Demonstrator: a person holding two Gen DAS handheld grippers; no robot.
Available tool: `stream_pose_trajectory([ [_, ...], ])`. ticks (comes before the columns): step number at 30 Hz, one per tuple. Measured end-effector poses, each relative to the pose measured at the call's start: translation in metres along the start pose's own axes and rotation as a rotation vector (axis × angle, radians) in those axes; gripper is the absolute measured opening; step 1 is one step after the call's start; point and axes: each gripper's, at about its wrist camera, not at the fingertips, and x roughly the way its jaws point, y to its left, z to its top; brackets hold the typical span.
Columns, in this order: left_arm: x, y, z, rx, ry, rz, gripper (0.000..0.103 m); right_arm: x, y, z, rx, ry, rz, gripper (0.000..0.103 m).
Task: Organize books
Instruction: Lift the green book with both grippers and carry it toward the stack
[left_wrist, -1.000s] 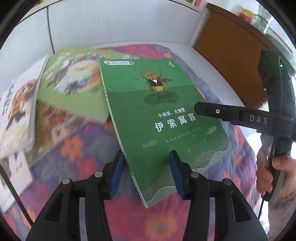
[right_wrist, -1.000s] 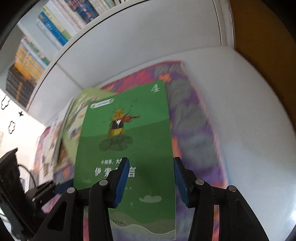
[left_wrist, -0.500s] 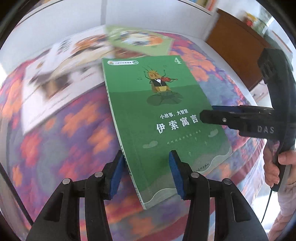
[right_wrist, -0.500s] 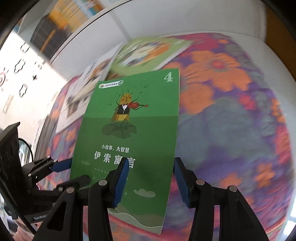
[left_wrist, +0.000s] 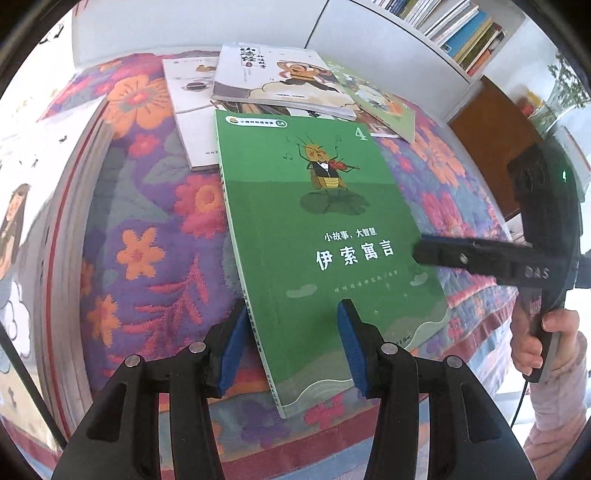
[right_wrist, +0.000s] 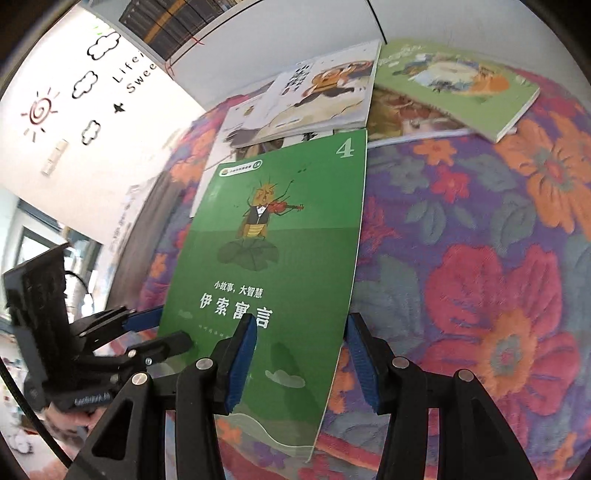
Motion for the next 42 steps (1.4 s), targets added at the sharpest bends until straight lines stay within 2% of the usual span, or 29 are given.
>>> stream_pose_trajectory([
  [4, 0.003, 0.005, 0.006, -0.010, -0.005, -0.021, 0.045, -0.006, -0.018, -0.015, 0.080, 0.024, 0.125, 0.047],
  [5, 0.002, 0.007, 0.006, -0.009, -0.008, -0.022, 0.045, -0.007, -0.024, -0.018, 0.099, 0.025, 0.150, 0.044],
  [8, 0.005, 0.006, 0.009, 0.011, -0.017, 0.000, 0.039, -0.004, -0.029, -0.015, 0.121, 0.029, 0.183, 0.038],
  [16, 0.008, 0.015, 0.015, 0.009, -0.044, -0.024, 0.036, 0.009, -0.038, 0.007, 0.157, 0.040, 0.261, 0.032],
  [18, 0.009, 0.013, 0.017, 0.013, -0.057, -0.013, 0.036, 0.010, -0.042, 0.010, 0.169, 0.038, 0.269, 0.024],
  [19, 0.010, 0.012, 0.017, 0.019, -0.066, -0.003, 0.036, 0.013, -0.045, 0.012, 0.177, 0.037, 0.257, 0.014],
  [23, 0.011, 0.013, 0.019, 0.021, -0.066, -0.007, 0.036, 0.016, -0.053, 0.011, 0.208, 0.023, 0.313, 0.012],
  [25, 0.011, 0.012, 0.019, 0.019, -0.065, -0.002, 0.036, 0.012, -0.050, 0.008, 0.187, 0.008, 0.292, 0.012],
  [29, 0.011, 0.004, 0.018, 0.058, -0.065, 0.053, 0.037, 0.004, -0.031, 0.005, 0.083, -0.012, 0.195, 0.016],
  [33, 0.010, 0.002, 0.019, 0.087, -0.066, 0.067, 0.037, 0.004, -0.037, 0.002, 0.131, 0.009, 0.277, 0.016],
  [36, 0.009, 0.003, 0.019, 0.089, -0.065, 0.073, 0.037, 0.001, -0.033, 0.001, 0.105, 0.002, 0.250, 0.016],
  [39, 0.006, -0.002, 0.018, 0.112, -0.068, 0.112, 0.037, -0.005, -0.020, 0.001, 0.071, -0.007, 0.242, 0.016],
  [42, 0.002, -0.004, 0.017, 0.129, -0.076, 0.136, 0.037, -0.013, -0.001, 0.000, -0.010, -0.005, 0.232, 0.016],
])
